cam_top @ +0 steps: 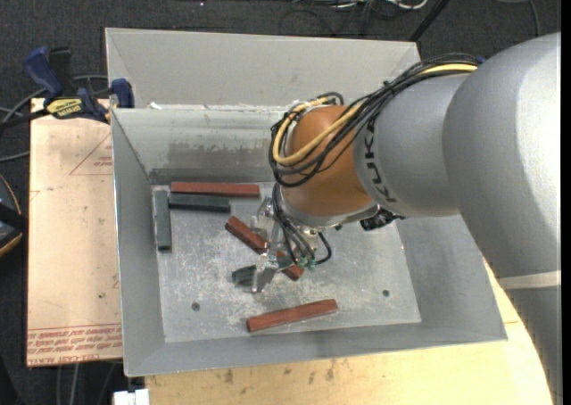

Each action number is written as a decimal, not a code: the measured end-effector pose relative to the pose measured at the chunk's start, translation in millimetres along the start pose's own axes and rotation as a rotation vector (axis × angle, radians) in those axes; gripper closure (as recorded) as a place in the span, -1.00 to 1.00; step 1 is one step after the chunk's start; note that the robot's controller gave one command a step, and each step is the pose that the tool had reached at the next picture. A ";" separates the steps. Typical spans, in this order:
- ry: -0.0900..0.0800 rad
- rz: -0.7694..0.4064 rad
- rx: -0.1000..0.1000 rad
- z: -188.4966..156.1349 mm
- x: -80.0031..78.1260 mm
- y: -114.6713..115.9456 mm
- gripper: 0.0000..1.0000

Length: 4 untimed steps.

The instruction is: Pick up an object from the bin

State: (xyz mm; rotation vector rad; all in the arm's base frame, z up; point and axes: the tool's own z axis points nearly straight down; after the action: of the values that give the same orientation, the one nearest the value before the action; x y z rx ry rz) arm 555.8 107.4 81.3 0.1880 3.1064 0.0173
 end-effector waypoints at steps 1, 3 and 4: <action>0.022 0.000 0.009 -2.1 5.1 -0.3 -1.00; 0.006 0.125 0.002 1.5 6.2 -2.0 1.00; 0.006 0.125 0.002 1.5 6.2 -2.0 1.00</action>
Offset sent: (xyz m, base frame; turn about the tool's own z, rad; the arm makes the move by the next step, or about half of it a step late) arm -0.0035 -0.0007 -0.0113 0.0598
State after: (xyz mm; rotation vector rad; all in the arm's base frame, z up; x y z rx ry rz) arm 549.4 106.2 79.6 0.3829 3.0950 0.0181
